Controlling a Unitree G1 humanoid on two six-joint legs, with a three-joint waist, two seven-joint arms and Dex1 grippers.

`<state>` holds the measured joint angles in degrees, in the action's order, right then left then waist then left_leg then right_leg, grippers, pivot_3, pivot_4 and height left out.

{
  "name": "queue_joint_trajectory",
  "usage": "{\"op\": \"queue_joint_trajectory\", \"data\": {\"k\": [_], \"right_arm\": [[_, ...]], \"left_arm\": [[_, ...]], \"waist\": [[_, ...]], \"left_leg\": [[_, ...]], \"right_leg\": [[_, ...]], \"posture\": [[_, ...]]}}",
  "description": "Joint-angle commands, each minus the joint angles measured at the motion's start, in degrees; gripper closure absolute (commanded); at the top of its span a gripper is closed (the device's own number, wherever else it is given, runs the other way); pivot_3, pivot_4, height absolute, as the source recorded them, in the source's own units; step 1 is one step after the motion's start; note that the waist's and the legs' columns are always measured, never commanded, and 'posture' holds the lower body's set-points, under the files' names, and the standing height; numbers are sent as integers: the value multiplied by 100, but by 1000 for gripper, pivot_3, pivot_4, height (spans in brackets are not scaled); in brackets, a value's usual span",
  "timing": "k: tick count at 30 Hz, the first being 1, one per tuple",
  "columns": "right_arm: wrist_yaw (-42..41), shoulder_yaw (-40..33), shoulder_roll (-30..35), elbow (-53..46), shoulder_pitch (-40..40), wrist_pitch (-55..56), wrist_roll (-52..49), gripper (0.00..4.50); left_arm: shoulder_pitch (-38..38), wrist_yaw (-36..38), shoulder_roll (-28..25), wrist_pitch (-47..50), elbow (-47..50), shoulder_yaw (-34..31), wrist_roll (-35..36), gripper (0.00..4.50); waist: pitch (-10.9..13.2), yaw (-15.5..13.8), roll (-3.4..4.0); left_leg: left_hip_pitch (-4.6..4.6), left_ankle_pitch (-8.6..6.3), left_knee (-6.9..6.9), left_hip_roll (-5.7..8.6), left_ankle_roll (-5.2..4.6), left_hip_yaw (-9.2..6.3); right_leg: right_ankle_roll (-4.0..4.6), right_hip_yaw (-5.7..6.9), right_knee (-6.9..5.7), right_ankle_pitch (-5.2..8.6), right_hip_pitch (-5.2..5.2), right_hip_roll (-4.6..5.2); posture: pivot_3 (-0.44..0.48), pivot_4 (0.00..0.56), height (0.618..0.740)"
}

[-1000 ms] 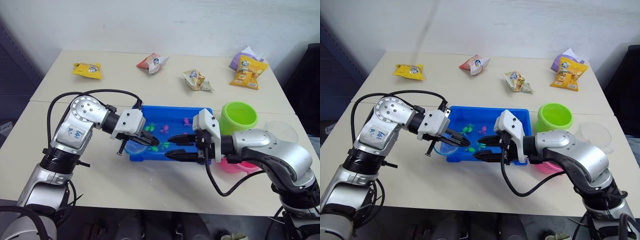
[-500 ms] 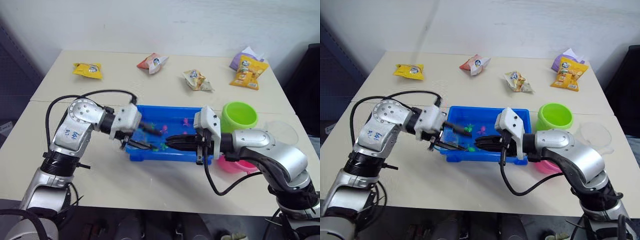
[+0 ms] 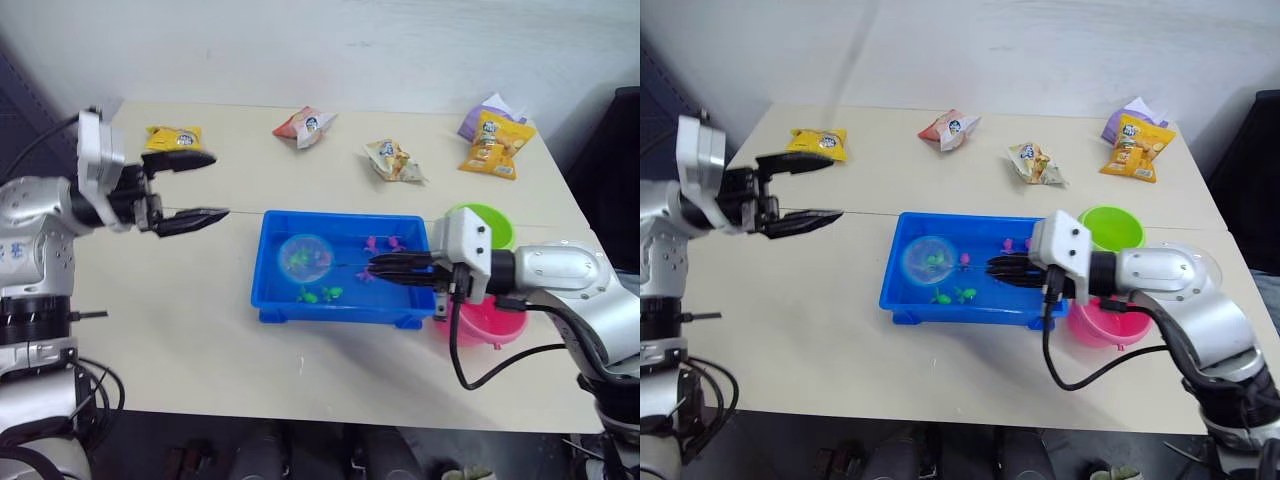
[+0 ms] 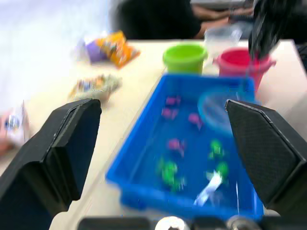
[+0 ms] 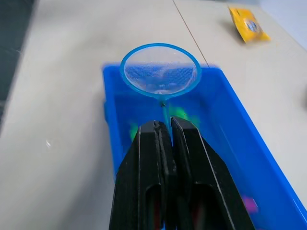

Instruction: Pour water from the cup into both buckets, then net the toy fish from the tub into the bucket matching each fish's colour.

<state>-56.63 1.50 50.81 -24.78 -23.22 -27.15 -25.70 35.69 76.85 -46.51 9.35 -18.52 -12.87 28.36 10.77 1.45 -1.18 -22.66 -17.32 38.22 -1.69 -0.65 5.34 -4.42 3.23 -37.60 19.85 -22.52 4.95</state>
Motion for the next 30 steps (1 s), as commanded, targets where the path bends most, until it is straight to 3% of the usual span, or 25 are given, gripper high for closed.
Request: {"op": "queue_joint_trajectory", "data": {"k": [1,6,10,16,30], "right_arm": [[-56,-372,455,108,139,300,448,4500],[306,-720,518,-23,272,-1278,-274,4500],[1311,-1177,-194,-269,75,-3383,-1469,4500],[2656,-1920,-1134,-357,11,-4849,-1967,4500],[4135,-2227,-2086,-296,-380,-6393,-1731,4500]], "left_arm": [[-630,20,-96,-82,425,-78,-47,39],[-1240,-432,191,119,1163,-91,88,39],[-1469,-712,421,277,1594,-18,146,39],[-1513,-901,568,371,1873,42,167,39],[-1397,-885,737,405,1943,370,123,39]], "waist": [[0,1,0],[0,-5,-3],[-1,21,-3],[-1,11,-3],[-1,22,-3]], "left_leg": [[0,0,0,0,0,0],[-1,0,-1,-3,-1,-7],[16,1,-5,-3,1,-7],[22,3,-10,-1,5,-2],[23,4,-16,2,4,6]], "right_leg": [[0,-1,0,0,0,1],[0,0,0,0,0,5],[1,-6,-2,0,10,11],[5,-11,-2,2,5,11],[5,-17,-5,2,1,11]], "posture": [[0,150,738],[0,150,738],[0,150,738],[0,150,738],[0,150,738]]}}
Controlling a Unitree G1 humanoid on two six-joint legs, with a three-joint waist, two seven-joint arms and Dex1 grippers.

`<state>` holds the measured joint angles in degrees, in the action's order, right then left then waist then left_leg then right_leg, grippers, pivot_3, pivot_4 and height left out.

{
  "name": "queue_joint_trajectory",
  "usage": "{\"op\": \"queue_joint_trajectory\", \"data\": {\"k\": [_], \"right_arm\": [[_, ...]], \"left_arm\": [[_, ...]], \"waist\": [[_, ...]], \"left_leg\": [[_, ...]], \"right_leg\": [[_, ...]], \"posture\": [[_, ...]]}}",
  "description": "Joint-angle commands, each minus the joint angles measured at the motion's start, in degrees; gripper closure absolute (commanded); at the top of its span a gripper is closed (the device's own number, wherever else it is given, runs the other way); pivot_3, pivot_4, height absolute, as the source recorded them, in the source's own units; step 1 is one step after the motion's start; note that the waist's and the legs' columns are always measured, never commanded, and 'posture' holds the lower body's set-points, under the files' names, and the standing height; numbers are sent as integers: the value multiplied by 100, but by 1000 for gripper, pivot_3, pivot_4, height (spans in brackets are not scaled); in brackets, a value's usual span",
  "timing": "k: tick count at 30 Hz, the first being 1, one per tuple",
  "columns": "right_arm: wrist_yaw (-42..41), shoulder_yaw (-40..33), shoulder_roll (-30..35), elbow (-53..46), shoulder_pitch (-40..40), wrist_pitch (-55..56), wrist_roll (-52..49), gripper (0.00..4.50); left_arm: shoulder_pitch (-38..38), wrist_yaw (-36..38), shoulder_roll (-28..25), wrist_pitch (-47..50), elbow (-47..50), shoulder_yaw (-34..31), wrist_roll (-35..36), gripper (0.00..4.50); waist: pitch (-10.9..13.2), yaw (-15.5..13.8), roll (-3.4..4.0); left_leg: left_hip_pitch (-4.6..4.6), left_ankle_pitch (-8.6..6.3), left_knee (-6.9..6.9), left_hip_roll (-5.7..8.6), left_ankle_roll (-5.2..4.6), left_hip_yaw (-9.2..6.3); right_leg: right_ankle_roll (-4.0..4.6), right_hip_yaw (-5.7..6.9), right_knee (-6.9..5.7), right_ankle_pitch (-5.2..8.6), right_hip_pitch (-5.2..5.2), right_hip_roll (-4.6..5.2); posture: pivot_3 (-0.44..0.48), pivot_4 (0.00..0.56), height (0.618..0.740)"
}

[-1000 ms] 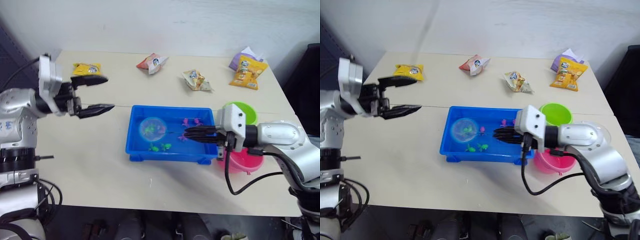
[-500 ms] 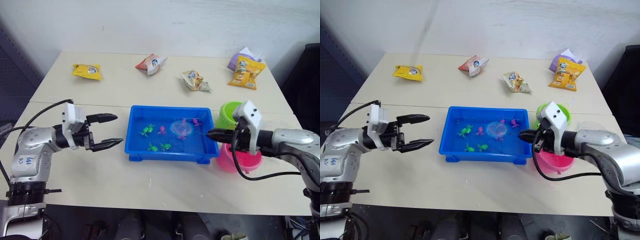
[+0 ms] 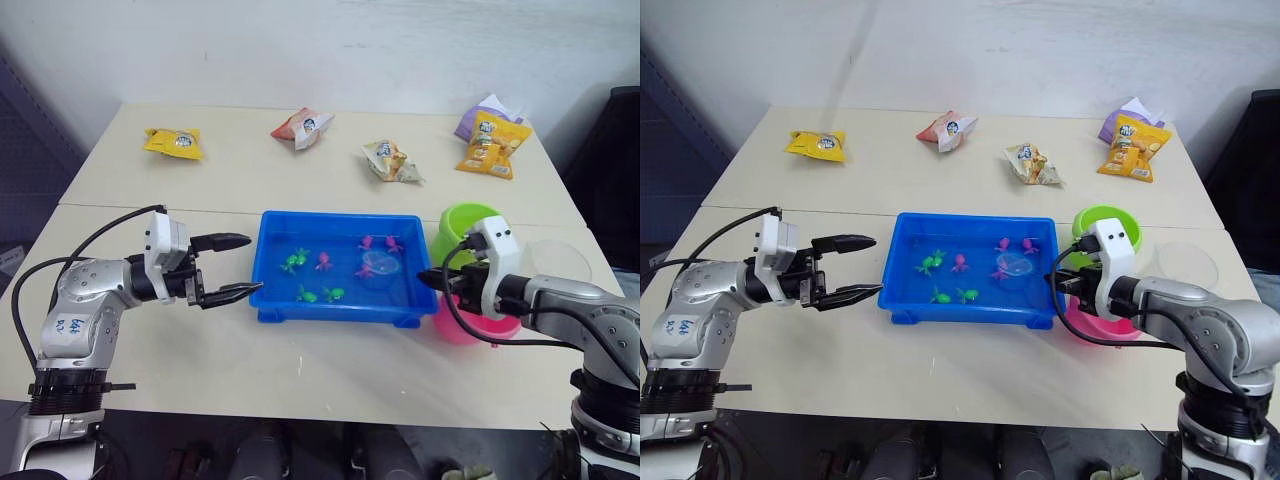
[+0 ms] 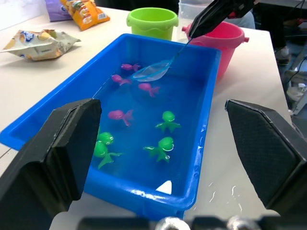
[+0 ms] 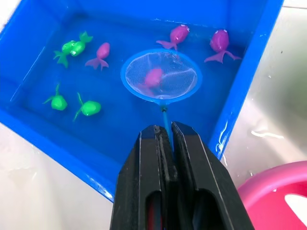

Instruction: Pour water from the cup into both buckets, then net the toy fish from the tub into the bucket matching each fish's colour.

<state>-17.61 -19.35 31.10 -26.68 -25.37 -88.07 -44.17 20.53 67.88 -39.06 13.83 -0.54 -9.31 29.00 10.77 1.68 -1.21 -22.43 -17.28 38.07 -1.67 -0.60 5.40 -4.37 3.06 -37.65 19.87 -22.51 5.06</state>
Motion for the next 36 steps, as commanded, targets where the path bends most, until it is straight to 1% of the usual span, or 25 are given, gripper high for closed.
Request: {"op": "queue_joint_trajectory", "data": {"k": [1,8,10,18,22,24,36], "right_arm": [[299,-117,-176,-97,-231,-363,170,4500],[885,46,-420,9,-521,-443,219,4500],[1021,127,-403,31,-555,-443,265,4500],[1305,317,-444,164,-618,-443,227,4500],[1430,255,-655,96,-694,-443,481,4500],[1409,383,-594,26,-701,-262,640,4500],[899,1511,224,-229,-461,962,1323,4500]], "left_arm": [[139,9,2,-43,142,32,59,39],[161,-31,36,-35,163,78,76,39],[164,-53,49,-22,183,92,81,39],[194,-59,56,-43,154,116,77,39],[217,-77,82,-68,130,121,66,39],[226,-80,93,-75,114,122,59,39],[267,-74,139,-125,13,136,25,39]], "waist": [[0,-8,0],[0,5,0],[0,3,0],[0,-1,0],[0,8,0],[0,2,0],[0,-2,0]], "left_leg": [[-1,0,0,0,0,0],[-2,0,-2,1,0,2],[-2,0,-3,1,0,3],[-4,0,-4,1,-1,3],[-3,0,-4,0,-1,3],[-3,0,-5,1,-1,3],[-5,0,-7,2,-2,3]], "right_leg": [[0,0,0,0,-1,0],[0,-1,0,0,-2,0],[0,-2,0,0,-3,0],[0,-1,0,0,-3,0],[0,-2,0,0,-4,-1],[0,-2,1,0,-5,-1],[0,-1,4,0,-6,0]], "posture": [[0,150,738],[0,150,738],[0,150,738],[0,150,738],[0,150,738],[0,150,738],[0,150,738]]}}
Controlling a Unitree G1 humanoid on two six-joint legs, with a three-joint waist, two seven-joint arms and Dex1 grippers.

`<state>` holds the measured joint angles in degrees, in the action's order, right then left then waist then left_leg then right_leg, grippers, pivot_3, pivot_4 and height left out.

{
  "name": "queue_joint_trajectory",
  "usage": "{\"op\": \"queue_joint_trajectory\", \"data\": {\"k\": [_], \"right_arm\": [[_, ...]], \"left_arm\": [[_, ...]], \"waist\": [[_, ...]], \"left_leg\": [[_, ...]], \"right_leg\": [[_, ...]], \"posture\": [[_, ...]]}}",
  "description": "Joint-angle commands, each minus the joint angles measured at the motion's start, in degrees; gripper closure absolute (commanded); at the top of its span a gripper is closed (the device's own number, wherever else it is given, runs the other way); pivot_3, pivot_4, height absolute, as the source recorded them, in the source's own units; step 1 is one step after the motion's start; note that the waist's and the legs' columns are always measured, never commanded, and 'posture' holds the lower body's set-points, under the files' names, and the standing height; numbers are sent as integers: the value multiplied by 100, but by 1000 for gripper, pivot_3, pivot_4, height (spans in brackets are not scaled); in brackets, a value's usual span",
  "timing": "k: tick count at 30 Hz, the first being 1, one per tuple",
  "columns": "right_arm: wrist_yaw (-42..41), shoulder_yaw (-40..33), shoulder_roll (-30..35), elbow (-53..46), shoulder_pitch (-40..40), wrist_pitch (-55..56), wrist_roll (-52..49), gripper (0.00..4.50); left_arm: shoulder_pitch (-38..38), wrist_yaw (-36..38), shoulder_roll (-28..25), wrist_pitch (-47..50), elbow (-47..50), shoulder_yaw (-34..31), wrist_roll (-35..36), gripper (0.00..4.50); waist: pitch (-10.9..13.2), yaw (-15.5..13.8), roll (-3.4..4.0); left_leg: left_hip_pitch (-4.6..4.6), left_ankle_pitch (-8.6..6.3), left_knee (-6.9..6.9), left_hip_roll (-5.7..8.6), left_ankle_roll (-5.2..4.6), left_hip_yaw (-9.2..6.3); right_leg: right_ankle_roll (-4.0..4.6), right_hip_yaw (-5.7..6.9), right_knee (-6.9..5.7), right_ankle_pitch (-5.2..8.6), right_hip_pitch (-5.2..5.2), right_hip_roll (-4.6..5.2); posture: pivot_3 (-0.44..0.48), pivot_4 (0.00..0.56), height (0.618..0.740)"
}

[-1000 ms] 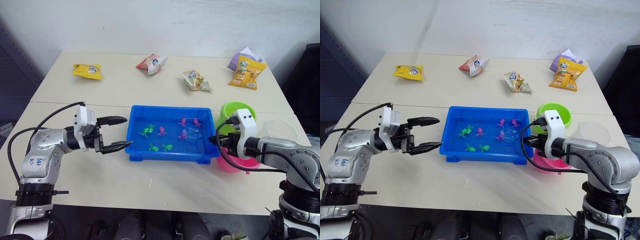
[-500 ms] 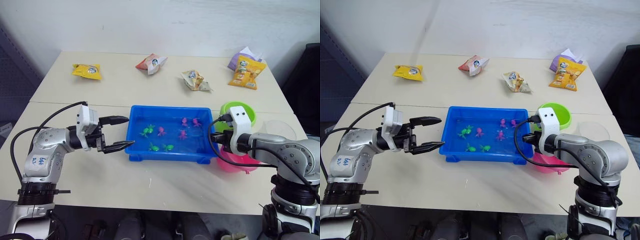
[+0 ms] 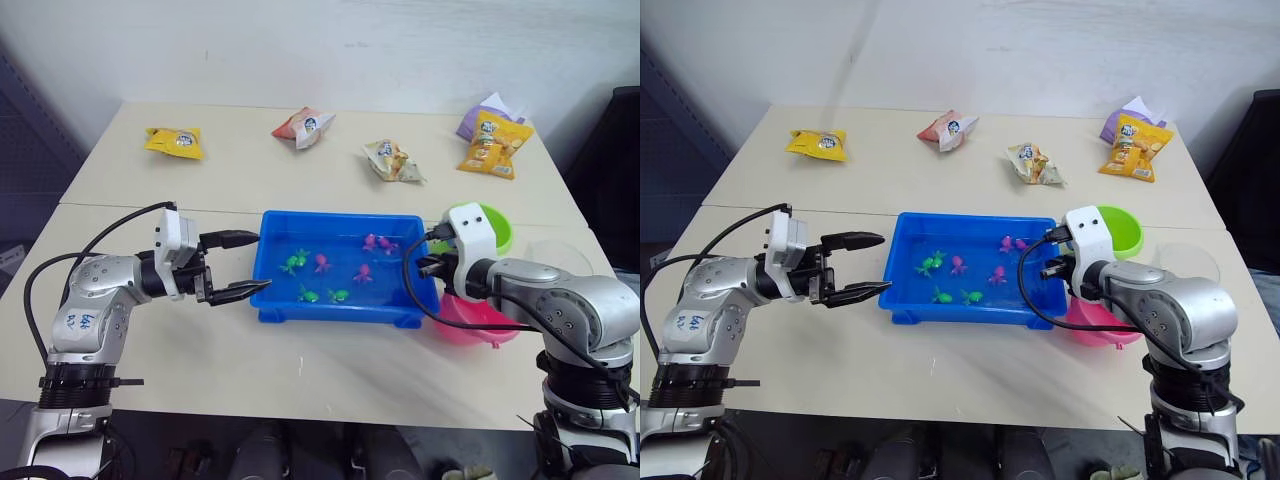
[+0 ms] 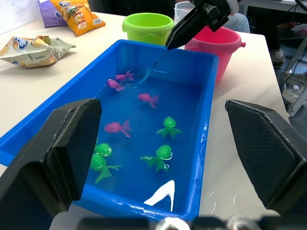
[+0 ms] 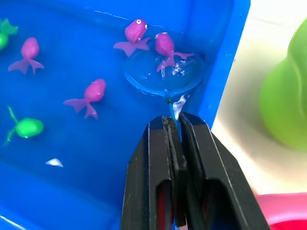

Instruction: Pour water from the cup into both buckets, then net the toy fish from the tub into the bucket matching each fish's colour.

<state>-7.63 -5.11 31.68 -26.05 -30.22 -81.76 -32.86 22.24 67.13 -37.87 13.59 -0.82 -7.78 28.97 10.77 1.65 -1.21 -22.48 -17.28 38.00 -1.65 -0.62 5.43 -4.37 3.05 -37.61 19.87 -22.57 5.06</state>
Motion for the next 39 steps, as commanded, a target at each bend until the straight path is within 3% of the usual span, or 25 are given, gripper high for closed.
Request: {"op": "queue_joint_trajectory", "data": {"k": [1,10,24,29,39], "right_arm": [[-156,158,217,-320,42,421,225,4500],[-778,380,636,-528,299,1176,370,4500],[-1621,43,868,-773,868,2027,265,4500],[-2566,-496,960,-1047,1444,2869,-158,4500],[-3098,-1948,1006,-1882,3137,3758,-526,4500]], "left_arm": [[102,3,24,-111,24,-17,24,39],[140,43,35,-188,-110,-7,-11,39],[135,89,24,-254,-180,-11,-14,39],[171,162,-13,-237,-196,-21,9,39],[699,495,217,-33,-310,297,118,39]], "waist": [[0,2,0],[0,3,0],[0,-8,0],[0,-12,0],[0,-41,-1]], "left_leg": [[0,0,0,0,0,0],[0,0,0,-1,0,0],[0,0,-1,-1,-1,-1],[1,-1,-2,-1,-1,-3],[7,-1,-2,1,-4,-5]], "right_leg": [[0,0,3,0,0,0],[0,0,9,0,0,0],[0,1,12,0,1,0],[0,3,14,0,3,0],[-3,6,19,-1,15,-1]], "posture": [[0,150,738],[0,150,738],[0,150,738],[0,150,738],[0,150,738]]}}
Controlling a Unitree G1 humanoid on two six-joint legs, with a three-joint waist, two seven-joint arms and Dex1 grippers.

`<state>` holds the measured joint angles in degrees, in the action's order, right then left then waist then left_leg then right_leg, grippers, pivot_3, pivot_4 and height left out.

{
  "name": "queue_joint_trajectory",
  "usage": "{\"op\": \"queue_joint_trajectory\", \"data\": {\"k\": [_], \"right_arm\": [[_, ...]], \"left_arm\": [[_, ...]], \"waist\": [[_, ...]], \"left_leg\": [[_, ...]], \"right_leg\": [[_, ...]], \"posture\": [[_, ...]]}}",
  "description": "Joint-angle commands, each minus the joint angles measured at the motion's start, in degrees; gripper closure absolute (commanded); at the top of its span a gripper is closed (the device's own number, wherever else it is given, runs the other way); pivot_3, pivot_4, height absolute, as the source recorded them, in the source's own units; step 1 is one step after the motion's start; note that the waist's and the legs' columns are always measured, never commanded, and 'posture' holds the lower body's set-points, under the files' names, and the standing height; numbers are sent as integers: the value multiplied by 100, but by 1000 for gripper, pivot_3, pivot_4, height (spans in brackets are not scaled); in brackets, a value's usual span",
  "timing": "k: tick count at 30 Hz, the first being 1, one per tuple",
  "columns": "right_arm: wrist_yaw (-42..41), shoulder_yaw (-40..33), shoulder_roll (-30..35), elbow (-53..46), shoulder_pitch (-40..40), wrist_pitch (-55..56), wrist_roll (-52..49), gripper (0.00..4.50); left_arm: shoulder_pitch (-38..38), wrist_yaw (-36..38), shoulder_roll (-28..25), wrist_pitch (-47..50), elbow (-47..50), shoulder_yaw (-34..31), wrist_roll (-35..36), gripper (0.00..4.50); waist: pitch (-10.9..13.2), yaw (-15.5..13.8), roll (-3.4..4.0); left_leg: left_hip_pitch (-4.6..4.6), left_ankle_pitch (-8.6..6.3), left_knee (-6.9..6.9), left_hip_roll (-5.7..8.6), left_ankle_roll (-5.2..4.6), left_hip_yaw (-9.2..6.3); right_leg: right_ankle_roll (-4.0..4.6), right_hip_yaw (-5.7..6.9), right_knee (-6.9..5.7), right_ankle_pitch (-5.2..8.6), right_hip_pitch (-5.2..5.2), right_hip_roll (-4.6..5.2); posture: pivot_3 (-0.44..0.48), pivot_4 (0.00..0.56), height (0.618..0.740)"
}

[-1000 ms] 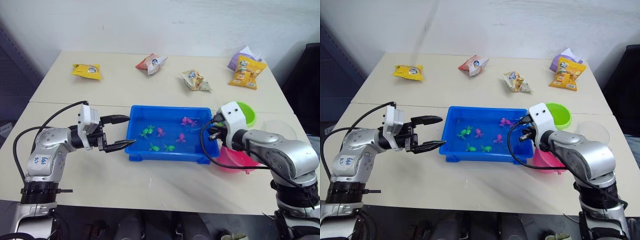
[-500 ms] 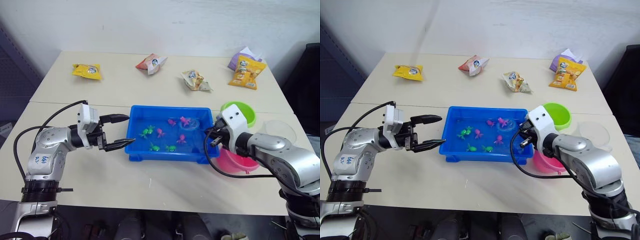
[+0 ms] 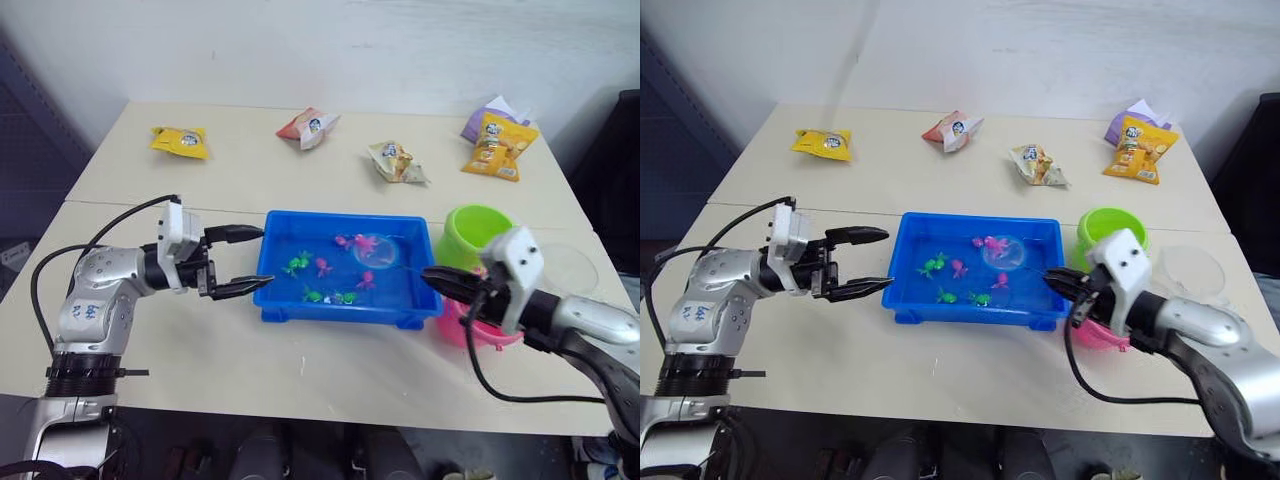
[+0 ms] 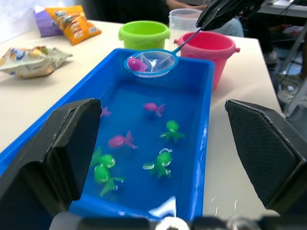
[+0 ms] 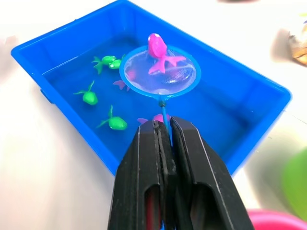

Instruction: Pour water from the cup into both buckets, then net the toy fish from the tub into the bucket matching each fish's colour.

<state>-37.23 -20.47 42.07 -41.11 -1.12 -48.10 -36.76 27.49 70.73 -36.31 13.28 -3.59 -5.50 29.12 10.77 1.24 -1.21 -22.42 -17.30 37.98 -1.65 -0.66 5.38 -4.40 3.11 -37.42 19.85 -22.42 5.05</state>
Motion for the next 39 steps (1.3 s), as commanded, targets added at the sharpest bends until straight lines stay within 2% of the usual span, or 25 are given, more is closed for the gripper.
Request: {"op": "queue_joint_trajectory", "data": {"k": [1,10,14,19,22,25,28,34,39], "right_arm": [[-143,-591,-83,-486,407,496,-182,4500],[-402,-1983,-678,-1006,2068,1534,-453,4500],[-597,-2671,-1217,-1035,3020,2206,-425,4500],[-982,-2761,-1761,-662,3940,3440,370,4500],[-967,-2694,-2093,-106,4038,4553,1158,4500],[-1126,-2532,-2135,529,4123,5648,1886,4500],[-904,-2423,-2276,1110,4022,6561,2321,4500],[-503,-2387,-2101,1920,3968,8165,3274,4500],[372,-2823,-1740,2619,3751,9980,4900,4500]], "left_arm": [[265,192,115,-1,-89,127,103,39],[987,678,658,-40,-686,595,40,39],[1162,823,886,-55,-841,745,17,39],[1223,939,1059,-66,-923,857,-26,39],[1238,937,1110,-52,-929,866,-26,39],[1207,923,1108,30,-865,868,7,39],[1066,862,1080,182,-634,859,75,39],[898,707,1068,317,-357,782,102,39],[837,614,1086,378,-223,782,124,39]], "waist": [[0,0,0],[-1,-19,-1],[-1,-71,-1],[-1,-92,0],[-2,-94,-1],[-2,-98,-1],[-2,-96,-1],[-3,-95,0],[-3,-98,0]], "left_leg": [[0,0,0,0,0,0],[4,3,2,-2,5,3],[8,3,2,-7,5,5],[17,2,2,-10,8,10],[25,2,2,-10,9,14],[26,3,2,-9,11,14],[26,5,2,-9,15,14],[29,8,2,-10,22,13],[33,10,2,-10,24,15]], "right_leg": [[0,0,0,0,0,0],[0,-7,-2,0,3,-18],[-1,-17,-3,-1,3,-31],[-1,-31,-3,0,7,-40],[-1,-36,-5,0,10,-41],[-1,-38,-6,0,9,-40],[1,-38,-8,0,8,-41],[3,-40,-11,2,8,-39],[4,-42,-12,2,10,-40]], "posture": [[0,150,738],[0,150,738],[0,150,738],[0,150,738],[0,150,738],[0,150,738],[0,150,738],[0,150,738],[0,150,738]]}}
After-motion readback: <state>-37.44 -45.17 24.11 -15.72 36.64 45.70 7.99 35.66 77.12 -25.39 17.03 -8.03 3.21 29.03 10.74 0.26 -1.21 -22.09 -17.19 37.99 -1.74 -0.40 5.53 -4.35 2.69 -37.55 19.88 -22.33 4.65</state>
